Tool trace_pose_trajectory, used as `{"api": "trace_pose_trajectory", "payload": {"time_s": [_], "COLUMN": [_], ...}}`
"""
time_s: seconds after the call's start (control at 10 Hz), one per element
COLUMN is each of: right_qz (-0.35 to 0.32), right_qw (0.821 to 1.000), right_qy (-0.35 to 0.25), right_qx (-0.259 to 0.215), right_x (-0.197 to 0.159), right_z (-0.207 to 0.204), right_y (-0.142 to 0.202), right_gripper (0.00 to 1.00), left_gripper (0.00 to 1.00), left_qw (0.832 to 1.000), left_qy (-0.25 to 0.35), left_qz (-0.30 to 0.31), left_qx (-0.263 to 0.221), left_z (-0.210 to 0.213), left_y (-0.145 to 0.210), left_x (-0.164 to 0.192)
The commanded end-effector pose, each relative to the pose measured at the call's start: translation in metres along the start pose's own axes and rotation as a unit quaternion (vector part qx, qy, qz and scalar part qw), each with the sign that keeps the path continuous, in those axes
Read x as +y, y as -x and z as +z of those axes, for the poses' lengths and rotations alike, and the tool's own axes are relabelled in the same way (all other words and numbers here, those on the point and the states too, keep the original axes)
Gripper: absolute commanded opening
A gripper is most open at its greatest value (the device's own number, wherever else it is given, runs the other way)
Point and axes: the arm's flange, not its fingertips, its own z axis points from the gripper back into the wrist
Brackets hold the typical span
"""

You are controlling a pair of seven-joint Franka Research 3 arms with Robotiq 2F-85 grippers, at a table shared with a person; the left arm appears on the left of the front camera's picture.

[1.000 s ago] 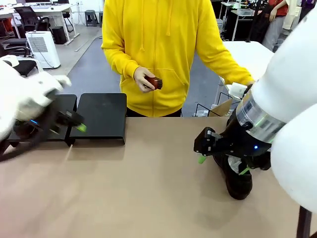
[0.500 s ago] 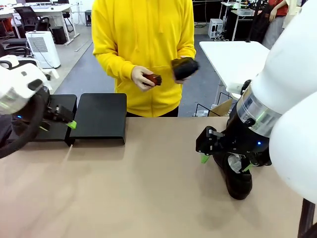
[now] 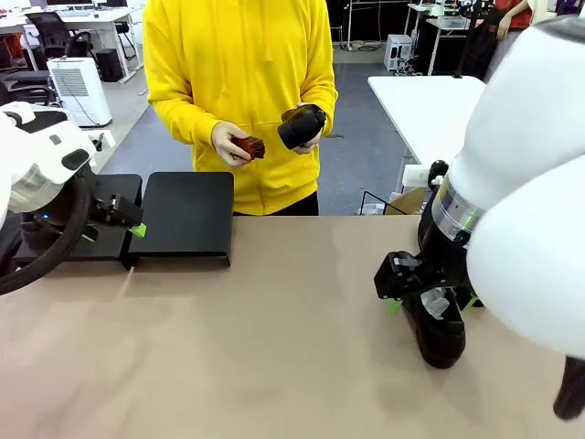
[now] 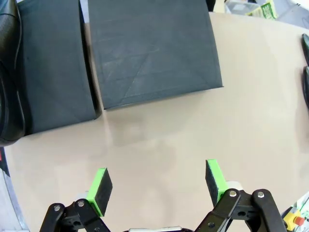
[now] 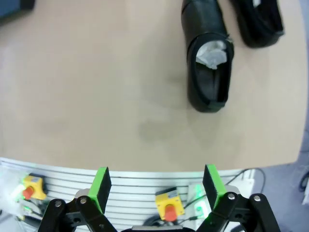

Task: Organize the shoes by placing them on the stand.
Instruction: Pick up one Shoe and place it in the middle of the table.

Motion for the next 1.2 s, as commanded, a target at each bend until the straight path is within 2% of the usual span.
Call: {"api": "trace_pose_trajectory", "payload": {"time_s": [0.0, 0.3, 0.5, 1.1], "right_qz": [0.055, 0.069, 0.076, 0.032], "right_qw": [0.998, 0.997, 0.996, 0.999], "right_qy": [-0.008, -0.013, -0.006, 0.004], "right_qx": [0.019, 0.043, 0.055, 0.034], "right_x": [-0.011, -0.017, -0.023, -0.029], "right_z": [-0.033, -0.089, -0.117, -0.151], "right_y": [-0.041, -0.071, -0.078, -0.085], "right_gripper": [1.00, 1.00, 1.00, 1.00], "left_gripper": [1.00, 1.00, 1.00, 1.00], "left_qw": [1.000, 1.000, 1.000, 1.000], "left_qy": [0.009, 0.009, 0.009, 0.009], "left_qz": [0.000, 0.000, 0.000, 0.000], "left_qx": [-0.003, -0.003, -0.003, -0.003], "left_z": [0.002, 0.002, 0.002, 0.002], "left_y": [0.000, 0.000, 0.000, 0.000], "left_x": [0.003, 0.003, 0.003, 0.003]}}
